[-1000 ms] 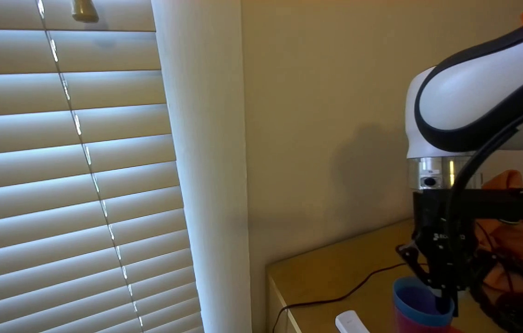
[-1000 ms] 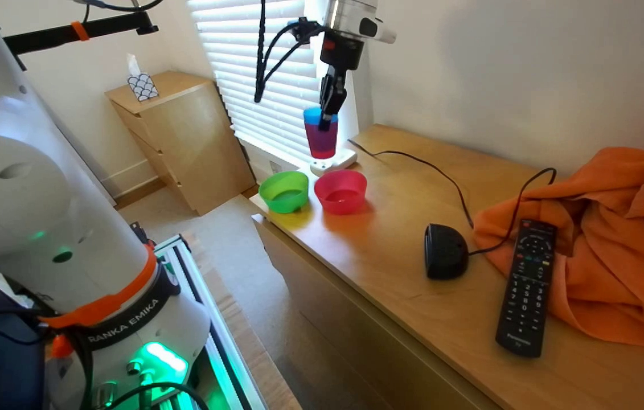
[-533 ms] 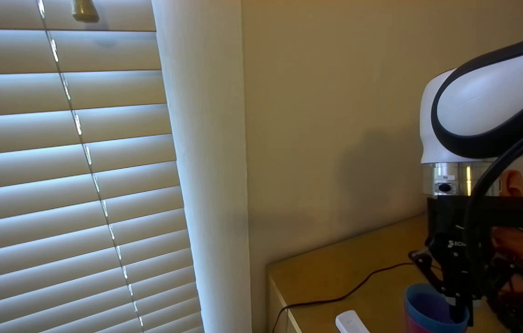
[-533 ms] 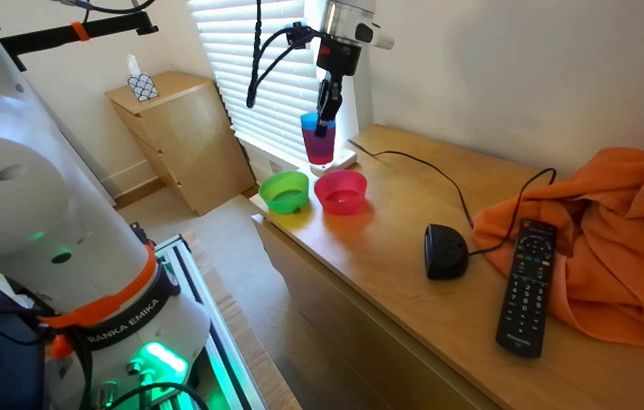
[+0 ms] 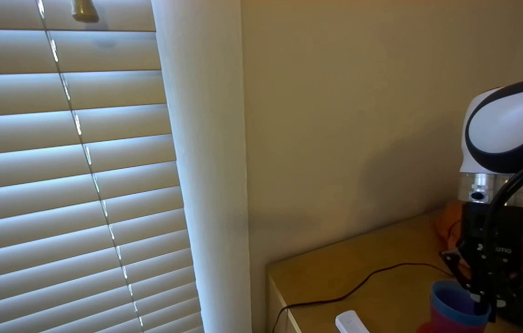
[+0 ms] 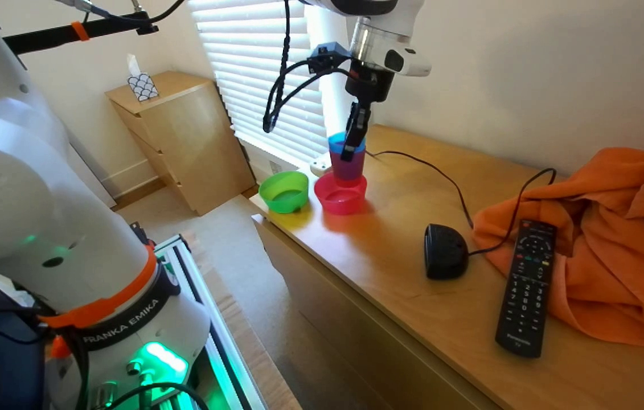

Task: Place the stacked cups in the pink bowl

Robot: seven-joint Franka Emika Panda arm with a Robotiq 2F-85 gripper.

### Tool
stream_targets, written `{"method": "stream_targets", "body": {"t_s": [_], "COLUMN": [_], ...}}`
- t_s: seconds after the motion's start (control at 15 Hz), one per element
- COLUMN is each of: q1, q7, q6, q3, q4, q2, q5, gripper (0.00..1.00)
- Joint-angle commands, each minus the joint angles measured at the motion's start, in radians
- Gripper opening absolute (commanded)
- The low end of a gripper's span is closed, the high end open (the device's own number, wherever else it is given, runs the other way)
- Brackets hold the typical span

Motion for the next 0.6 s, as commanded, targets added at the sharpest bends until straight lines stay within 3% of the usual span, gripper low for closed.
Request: {"method": "stream_targets", "body": {"t_s": [0.0, 0.53], "q1": [-0.007, -0.009], "q7": [0.007, -0.007], "q6": [0.052, 0.09], "q3": [0.001, 0.0], "q4": [-0.041, -0.101], "q2": [-0.001, 0.015], "q5": [0.034, 0.085], "gripper": [0.02, 0.02]}}
